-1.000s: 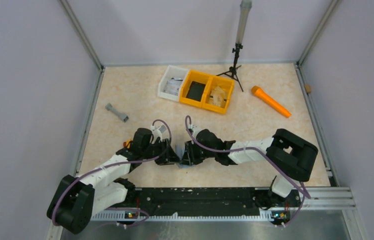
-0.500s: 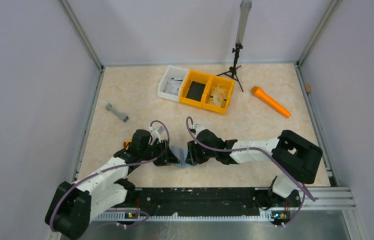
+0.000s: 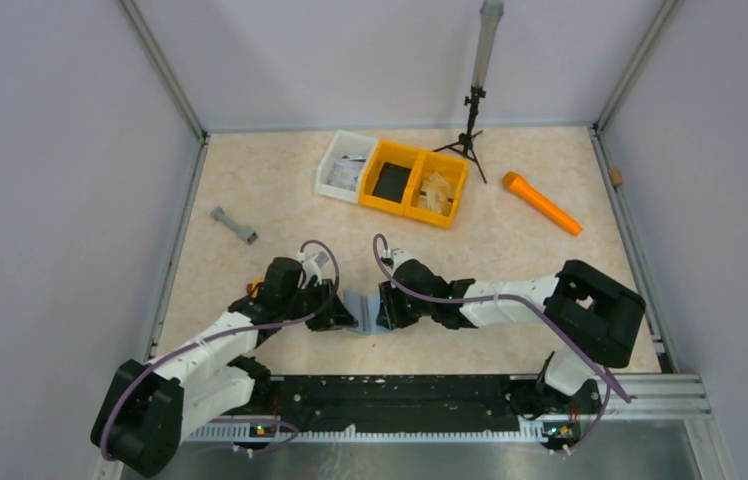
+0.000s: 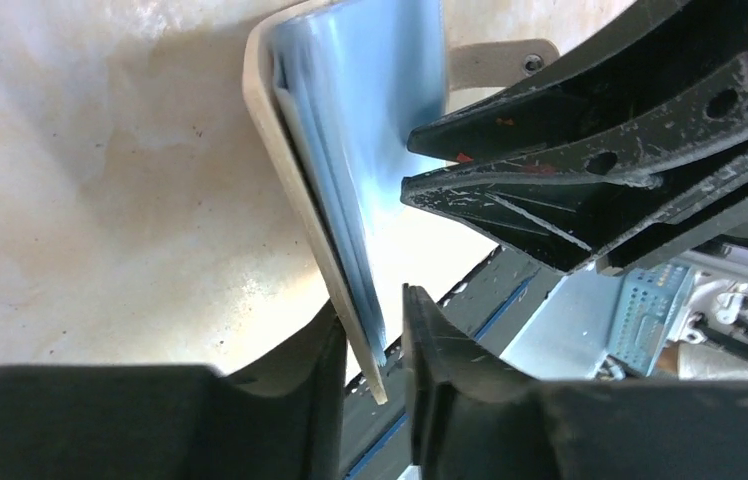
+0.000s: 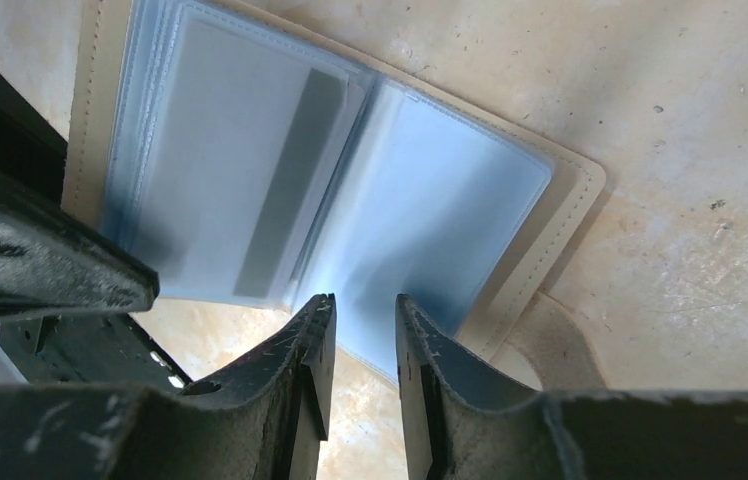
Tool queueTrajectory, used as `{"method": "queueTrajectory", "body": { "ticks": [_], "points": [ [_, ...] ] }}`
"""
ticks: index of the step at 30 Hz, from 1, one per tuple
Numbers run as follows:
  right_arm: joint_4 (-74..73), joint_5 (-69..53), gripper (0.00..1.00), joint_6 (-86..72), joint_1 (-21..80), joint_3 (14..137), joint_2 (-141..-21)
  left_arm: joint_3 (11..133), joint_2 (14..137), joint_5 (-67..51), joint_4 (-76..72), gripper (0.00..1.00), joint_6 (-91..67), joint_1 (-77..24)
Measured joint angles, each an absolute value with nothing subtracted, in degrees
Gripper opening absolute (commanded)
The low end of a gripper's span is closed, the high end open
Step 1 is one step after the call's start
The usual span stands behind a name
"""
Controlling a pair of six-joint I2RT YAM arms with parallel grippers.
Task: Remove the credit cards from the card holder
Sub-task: Remove the credit card from the card holder.
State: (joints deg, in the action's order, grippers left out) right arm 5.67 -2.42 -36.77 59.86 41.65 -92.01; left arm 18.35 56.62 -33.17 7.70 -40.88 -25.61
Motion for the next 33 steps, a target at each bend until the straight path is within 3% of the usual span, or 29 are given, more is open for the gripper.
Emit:
{"method": "queueTrajectory", "body": {
  "ticks": [2, 4, 11, 21, 26, 33],
  "points": [
    [5.65, -2.42, 0.3, -36.62, 59.86, 41.65, -91.98, 18.7, 56.38, -33.3, 7.68, 0.44, -40.66, -25.61],
    [5.63, -2.42, 0.3, -36.6, 59.86, 41.63, -91.98, 18.87, 55.96, -33.63, 7.46, 0.45, -40.73, -25.61],
    [5.65, -2.44, 0.3, -36.58, 59.86, 41.63, -91.98, 18.87, 54.85, -33.65, 7.2, 0.28, -41.01, -25.61],
    [6.11, -2.59, 0.29, -36.58, 59.86, 41.12, -91.74, 18.87, 55.31, -33.61, 5.82, 0.2, -41.89, -25.61],
    [6.26, -2.7, 0.29, -36.6, 59.86, 40.88, -91.55, 18.87, 56.18, -33.56, 5.45, 0.08, -42.04, -25.61],
    [6.24, -2.94, 0.29, -36.58, 59.86, 40.86, -91.55, 18.87, 56.88, -33.98, 4.47, 0.13, -41.98, -25.61]
  ]
}}
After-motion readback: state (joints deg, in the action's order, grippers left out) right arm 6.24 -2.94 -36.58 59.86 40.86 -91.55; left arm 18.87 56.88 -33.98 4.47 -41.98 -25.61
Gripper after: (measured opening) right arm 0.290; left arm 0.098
